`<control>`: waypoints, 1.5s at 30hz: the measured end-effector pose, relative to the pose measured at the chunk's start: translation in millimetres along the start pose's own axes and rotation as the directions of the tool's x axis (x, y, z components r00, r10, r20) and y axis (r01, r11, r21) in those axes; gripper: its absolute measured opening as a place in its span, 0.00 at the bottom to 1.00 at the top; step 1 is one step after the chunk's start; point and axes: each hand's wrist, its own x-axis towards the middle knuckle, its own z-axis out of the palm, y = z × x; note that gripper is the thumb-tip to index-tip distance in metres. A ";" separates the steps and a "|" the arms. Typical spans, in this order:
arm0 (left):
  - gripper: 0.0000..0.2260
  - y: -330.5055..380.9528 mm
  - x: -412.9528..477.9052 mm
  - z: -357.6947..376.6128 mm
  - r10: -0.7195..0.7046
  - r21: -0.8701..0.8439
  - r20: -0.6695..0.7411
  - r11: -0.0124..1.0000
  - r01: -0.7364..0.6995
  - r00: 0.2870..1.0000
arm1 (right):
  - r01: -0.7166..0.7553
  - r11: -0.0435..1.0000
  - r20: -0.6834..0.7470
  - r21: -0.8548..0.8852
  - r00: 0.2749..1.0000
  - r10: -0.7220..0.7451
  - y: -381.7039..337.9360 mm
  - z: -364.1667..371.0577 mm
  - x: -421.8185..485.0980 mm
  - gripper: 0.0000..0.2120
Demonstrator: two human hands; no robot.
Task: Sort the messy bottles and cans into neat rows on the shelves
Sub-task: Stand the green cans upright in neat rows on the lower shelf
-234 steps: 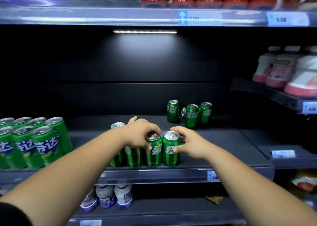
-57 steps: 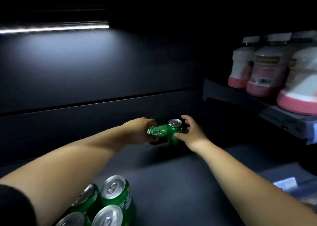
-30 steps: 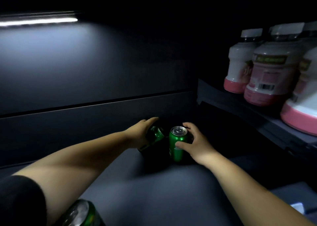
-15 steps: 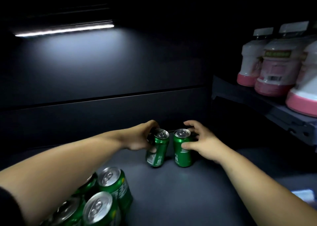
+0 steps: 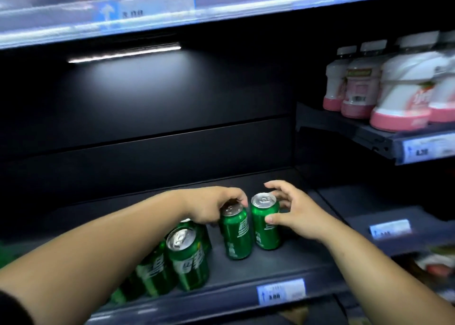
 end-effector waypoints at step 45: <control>0.53 6.0 -105.6 47.8 -0.160 0.273 -0.339 0.926 0.259 0.927 | -0.031 0.999 0.040 0.008 0.999 0.031 -20.8 88.6 -43.8 0.26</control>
